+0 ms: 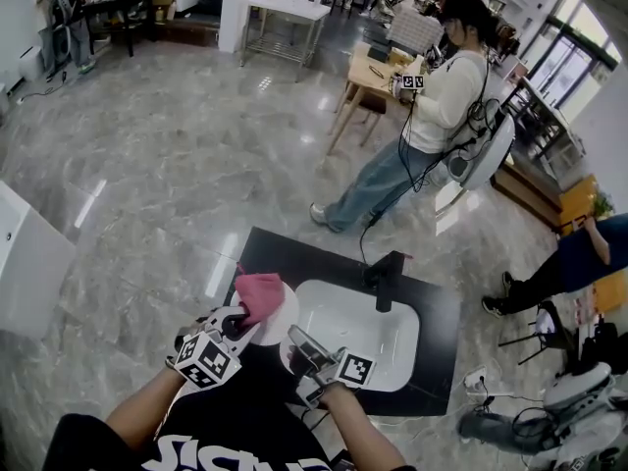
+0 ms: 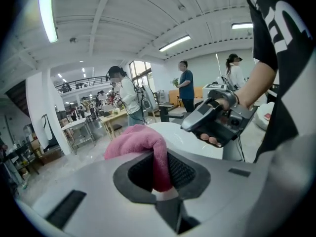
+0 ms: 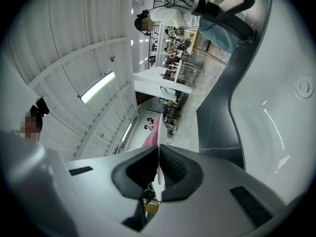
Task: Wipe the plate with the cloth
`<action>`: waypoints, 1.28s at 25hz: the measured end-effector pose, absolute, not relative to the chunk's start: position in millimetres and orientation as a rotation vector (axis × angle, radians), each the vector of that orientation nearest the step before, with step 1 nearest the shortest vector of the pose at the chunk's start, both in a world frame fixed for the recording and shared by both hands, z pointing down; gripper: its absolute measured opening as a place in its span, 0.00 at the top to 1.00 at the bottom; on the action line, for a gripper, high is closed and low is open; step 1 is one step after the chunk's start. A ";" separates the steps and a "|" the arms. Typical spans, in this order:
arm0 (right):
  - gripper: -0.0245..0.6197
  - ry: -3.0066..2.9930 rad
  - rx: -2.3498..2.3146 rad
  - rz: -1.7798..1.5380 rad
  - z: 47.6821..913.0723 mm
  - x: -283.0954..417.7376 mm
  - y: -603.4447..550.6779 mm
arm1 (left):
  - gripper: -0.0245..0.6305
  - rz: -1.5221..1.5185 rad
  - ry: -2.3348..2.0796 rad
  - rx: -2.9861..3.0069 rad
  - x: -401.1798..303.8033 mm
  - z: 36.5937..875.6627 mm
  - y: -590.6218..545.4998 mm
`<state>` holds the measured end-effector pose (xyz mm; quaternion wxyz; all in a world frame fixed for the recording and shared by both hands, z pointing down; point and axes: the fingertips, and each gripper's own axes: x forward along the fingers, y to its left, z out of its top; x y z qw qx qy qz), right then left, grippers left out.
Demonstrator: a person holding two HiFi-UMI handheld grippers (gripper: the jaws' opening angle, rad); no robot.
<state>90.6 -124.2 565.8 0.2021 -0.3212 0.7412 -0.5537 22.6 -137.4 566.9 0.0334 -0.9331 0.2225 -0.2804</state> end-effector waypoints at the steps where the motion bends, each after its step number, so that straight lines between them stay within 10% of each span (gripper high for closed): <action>1: 0.92 2.074 -0.898 -1.549 567.9 90.9 -123.7 | 0.88 -0.868 0.704 -2.873 18.5 569.0 -140.2; 32: 0.92 2.052 -1.089 -1.967 719.3 88.1 -120.7 | 0.88 -0.886 0.944 -2.963 -20.7 612.3 -152.2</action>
